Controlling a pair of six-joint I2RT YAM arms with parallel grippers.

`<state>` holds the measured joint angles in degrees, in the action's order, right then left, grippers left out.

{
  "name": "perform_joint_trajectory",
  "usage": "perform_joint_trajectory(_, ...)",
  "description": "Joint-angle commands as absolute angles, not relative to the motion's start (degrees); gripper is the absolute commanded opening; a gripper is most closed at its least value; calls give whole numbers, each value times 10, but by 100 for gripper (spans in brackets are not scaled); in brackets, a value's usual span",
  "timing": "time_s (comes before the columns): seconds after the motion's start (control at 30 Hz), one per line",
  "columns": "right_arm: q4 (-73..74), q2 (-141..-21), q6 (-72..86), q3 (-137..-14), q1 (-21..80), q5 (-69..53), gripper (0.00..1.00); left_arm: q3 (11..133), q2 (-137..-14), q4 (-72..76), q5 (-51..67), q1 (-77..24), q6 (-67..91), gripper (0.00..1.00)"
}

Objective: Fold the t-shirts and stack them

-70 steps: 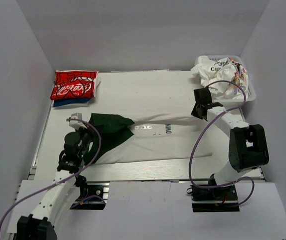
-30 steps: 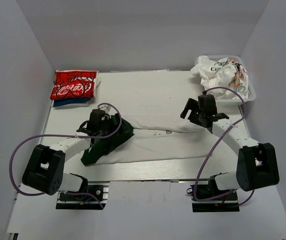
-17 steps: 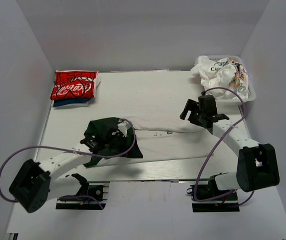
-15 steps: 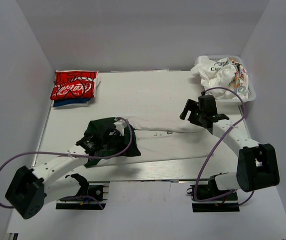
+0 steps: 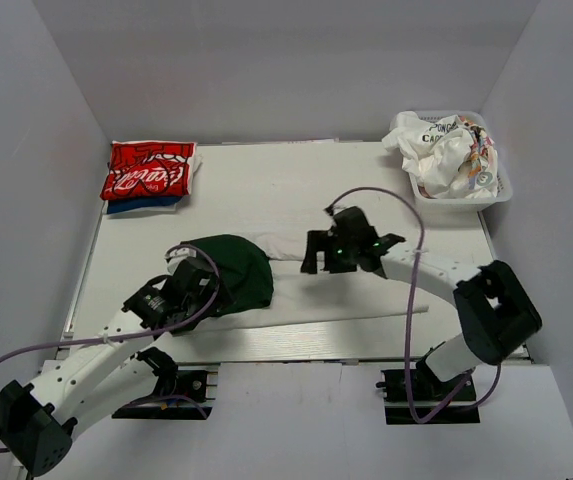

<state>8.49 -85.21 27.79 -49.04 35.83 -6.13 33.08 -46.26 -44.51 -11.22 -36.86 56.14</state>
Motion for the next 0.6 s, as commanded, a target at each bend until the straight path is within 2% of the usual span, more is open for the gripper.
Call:
perform_joint_trajectory(0.0, 57, -888, 292, -528, 412, -119, 91, 312, -456, -479, -156, -367, 603, 91)
perform_joint_trajectory(0.03, 48, -899, 304, -528, 438, -124, 91, 300, -456, -471, -156, -367, 603, 85)
perform_joint_trajectory(0.2, 29, -962, 322, -566, 484, -157, 87, 278, -476, -404, -166, -362, 596, 79)
perform_joint_trajectory(0.43, 46, -999, 337, -597, 508, -134, 80, 284, -511, -362, -187, -362, 585, 60)
perform_joint_trajectory(0.57, 37, -1022, 351, -602, 511, -150, 69, 271, -534, -329, -158, -362, 579, 22)
